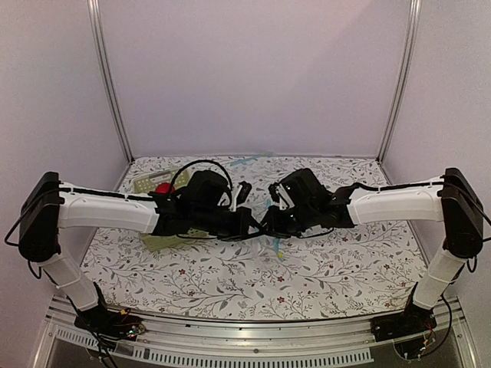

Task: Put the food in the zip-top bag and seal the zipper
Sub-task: Open the zipper food storage bag at the center of the board.

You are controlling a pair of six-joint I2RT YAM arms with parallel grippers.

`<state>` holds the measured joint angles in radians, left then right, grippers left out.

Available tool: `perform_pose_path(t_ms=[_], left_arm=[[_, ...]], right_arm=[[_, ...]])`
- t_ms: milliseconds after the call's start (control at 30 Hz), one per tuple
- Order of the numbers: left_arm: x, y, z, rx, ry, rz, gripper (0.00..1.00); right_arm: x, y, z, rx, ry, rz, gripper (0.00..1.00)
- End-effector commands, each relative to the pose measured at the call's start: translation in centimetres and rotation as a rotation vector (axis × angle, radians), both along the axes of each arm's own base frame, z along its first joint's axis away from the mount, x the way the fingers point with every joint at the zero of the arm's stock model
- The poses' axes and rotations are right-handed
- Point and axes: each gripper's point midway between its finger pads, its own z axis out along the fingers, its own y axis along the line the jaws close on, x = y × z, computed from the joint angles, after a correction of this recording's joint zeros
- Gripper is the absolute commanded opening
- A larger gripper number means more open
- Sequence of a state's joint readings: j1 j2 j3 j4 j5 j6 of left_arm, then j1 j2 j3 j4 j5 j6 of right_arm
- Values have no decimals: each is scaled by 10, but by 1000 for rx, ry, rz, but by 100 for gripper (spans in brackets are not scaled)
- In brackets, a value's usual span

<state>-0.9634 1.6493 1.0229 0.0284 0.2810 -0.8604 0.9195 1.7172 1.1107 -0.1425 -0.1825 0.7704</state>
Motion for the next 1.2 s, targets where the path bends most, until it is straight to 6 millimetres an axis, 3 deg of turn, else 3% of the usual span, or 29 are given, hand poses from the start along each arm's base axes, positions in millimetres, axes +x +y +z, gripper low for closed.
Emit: perform_pose_path(t_ms=[0, 133, 267, 400, 500, 733, 867, 1000, 1167], left_arm=[[-5, -14, 40, -160, -49, -62, 0], [1, -1, 47, -151, -68, -16, 0], [3, 9, 41, -97, -53, 1, 0], [2, 13, 26, -12, -24, -3, 0], [2, 12, 18, 14, -14, -16, 0], [-4, -4, 8, -14, 32, -63, 0], [-2, -9, 12, -37, 16, -68, 0], [1, -8, 16, -43, -5, -55, 0], [5, 0, 25, -46, -38, -17, 0]], right_arm=[[0, 7, -5, 18, 17, -7, 18], [9, -37, -35, -242, -18, -103, 19], [19, -77, -35, -441, -88, -184, 22], [24, -90, -26, -500, -127, -204, 23], [21, -79, -20, -449, -118, -176, 23], [-7, -9, 15, -87, -38, 63, 27], [-15, 4, 24, -20, -16, 121, 28], [-21, 7, 14, -20, 20, 152, 31], [-24, 0, -27, -90, 100, 119, 32]])
